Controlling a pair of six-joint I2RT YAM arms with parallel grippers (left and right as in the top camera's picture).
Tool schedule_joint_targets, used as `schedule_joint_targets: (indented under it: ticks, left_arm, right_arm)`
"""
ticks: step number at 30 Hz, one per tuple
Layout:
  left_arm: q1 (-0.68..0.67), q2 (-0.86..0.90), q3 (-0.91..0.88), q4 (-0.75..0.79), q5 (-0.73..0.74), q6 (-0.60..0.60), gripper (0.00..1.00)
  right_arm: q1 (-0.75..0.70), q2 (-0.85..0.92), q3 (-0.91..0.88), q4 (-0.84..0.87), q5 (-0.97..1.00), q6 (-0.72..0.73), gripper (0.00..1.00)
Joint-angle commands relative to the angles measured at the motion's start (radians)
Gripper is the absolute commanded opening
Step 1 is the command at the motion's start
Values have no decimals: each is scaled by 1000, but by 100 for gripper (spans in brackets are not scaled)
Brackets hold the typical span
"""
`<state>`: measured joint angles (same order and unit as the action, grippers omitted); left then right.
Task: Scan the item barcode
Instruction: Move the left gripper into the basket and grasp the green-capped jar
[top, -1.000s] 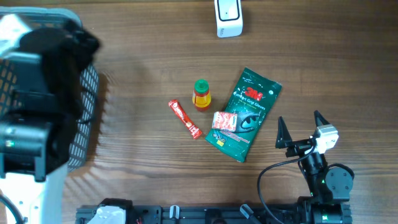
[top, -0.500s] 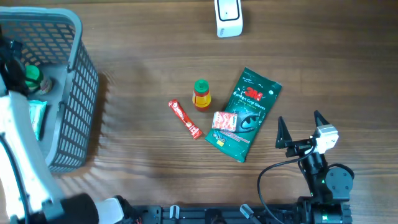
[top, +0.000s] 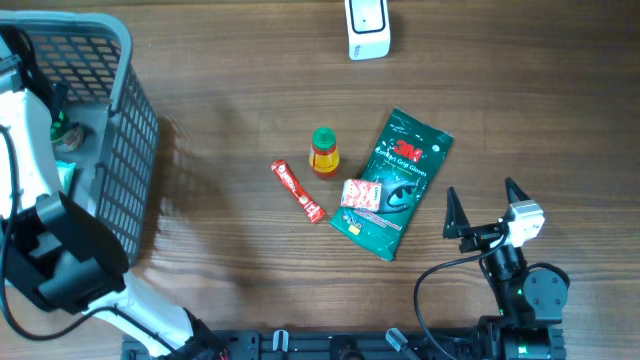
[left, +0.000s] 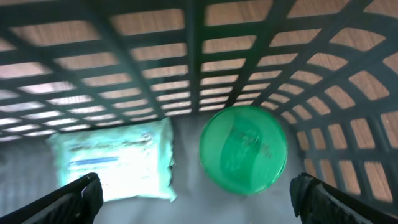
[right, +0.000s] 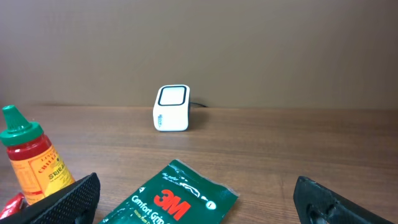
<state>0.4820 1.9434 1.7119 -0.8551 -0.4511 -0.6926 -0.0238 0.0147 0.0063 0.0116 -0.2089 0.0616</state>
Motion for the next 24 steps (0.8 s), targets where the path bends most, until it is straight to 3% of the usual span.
schedule_joint_targets:
  ticks: [1,24]
  left_arm:
    - [5,44,6,40,6,13,100]
    - [4,209,6,187,43,12,100]
  right_arm:
    - [4,-10,-1,3,6,-9,100]
    - [4,-10,-1,3,6,-10,100]
